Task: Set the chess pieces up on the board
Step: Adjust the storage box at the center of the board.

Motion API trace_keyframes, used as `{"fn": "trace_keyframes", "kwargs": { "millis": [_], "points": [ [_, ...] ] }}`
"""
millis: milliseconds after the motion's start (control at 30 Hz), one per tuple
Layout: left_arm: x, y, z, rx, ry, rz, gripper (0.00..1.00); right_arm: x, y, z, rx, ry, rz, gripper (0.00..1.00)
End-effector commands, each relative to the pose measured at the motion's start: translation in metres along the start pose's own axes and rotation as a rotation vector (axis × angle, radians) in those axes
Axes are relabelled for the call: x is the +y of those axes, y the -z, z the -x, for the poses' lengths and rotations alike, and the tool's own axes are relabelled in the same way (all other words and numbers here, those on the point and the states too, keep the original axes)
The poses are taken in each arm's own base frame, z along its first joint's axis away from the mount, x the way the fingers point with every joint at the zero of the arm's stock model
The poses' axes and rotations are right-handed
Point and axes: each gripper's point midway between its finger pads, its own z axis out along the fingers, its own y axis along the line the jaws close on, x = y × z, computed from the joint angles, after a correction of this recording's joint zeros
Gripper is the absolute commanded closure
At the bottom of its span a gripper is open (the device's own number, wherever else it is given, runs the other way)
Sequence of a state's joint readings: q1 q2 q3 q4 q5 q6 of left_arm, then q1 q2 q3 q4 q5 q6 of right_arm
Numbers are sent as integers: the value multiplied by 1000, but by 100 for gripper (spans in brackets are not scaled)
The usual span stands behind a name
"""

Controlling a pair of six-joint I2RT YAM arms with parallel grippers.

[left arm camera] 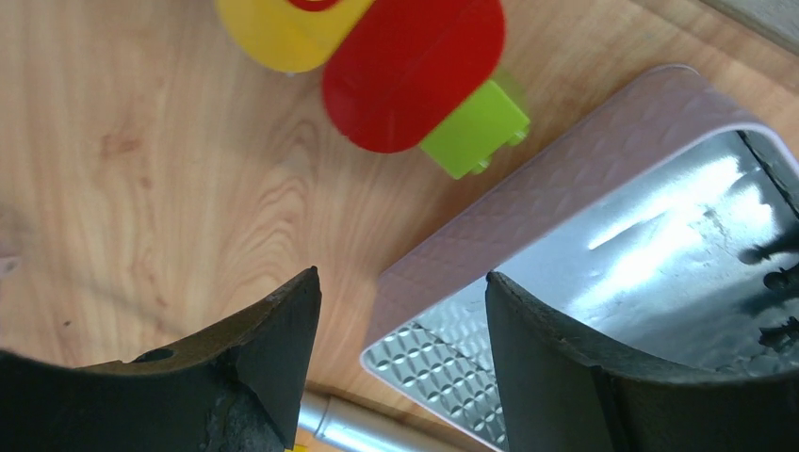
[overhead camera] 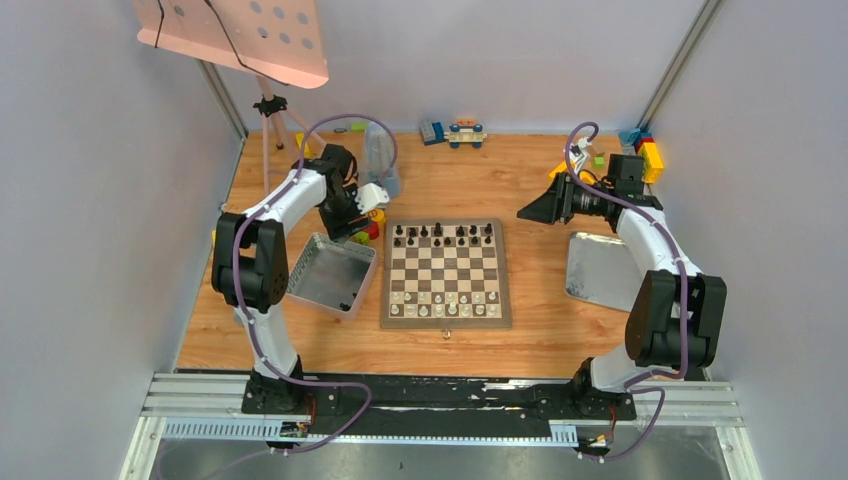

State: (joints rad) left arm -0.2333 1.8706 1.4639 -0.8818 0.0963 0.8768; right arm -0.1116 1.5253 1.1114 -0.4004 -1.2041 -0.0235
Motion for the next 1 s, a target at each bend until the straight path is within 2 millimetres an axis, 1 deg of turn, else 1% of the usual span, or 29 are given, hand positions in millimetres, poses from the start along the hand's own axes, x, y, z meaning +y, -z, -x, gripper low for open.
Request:
{"fn": "trace_keyframes", "kwargs": {
  "millis": [0, 67, 100, 133, 167, 200, 267, 333, 400, 433, 467, 500, 533, 633, 700, 767, 833, 867, 900, 933, 967],
  "points": [
    [-12, 6, 0, -5, -47, -70, 27, 1, -2, 7, -4, 58, 12, 44],
    [-13, 8, -1, -14, -44, -55, 27, -1, -2, 6, -1, 52, 12, 44],
    [-11, 13, 3, -41, -39, -33, 27, -2, -3, 5, 0, 47, 13, 44],
    [-12, 12, 3, -51, -38, -31, 26, -2, -3, 5, 2, 45, 13, 44],
    [-13, 16, 4, -63, -32, -17, 26, -3, -3, 4, 2, 42, 13, 44],
    [-9, 18, 6, -77, -28, 2, 26, -3, -3, 4, 3, 41, 13, 44],
    [-10, 22, 7, -93, -36, 13, 25, -4, -4, 4, 4, 39, 13, 44],
    [-14, 22, 6, -101, -64, 4, 25, -5, -4, 3, 6, 33, 13, 44],
    [-18, 15, 2, -80, -82, -22, 24, -6, -5, 3, 8, 23, 22, 44],
    [-16, 13, 1, -69, -84, -25, 24, -7, -6, 2, 10, 14, 25, 44],
    [-18, 7, -2, -54, -89, -45, 25, -8, -6, 2, 11, 9, 27, 45],
    [-17, 5, -1, -54, -90, -52, 25, -8, -6, 2, 12, 7, 26, 45],
    [-20, -2, -3, -45, -89, -73, 25, -9, -6, 1, 12, 7, 23, 45],
    [-21, -12, -4, -32, -87, -95, 28, -9, -6, 1, 11, 15, 14, 45],
    [-18, -19, -7, -26, -80, -86, 30, -8, -5, 1, 10, 18, 13, 45],
    [-17, -20, -10, -24, -60, -82, 34, -9, -5, 1, 10, 17, 14, 45],
    [-15, -18, -15, -27, -14, -74, 41, -9, -6, 1, 11, 16, 13, 45],
    [-15, -16, -18, -25, -1, -68, 47, -8, -5, 0, 11, 15, 15, 45],
    [-14, -14, -23, -18, 37, -64, 51, -8, -5, 1, 11, 15, 15, 45],
    [-14, -11, -28, -13, 55, -58, 57, -8, -5, 0, 11, 15, 15, 46],
    [-12, -10, -35, -7, 97, -51, 60, -8, -5, 0, 11, 15, 15, 46]
  ]
}}
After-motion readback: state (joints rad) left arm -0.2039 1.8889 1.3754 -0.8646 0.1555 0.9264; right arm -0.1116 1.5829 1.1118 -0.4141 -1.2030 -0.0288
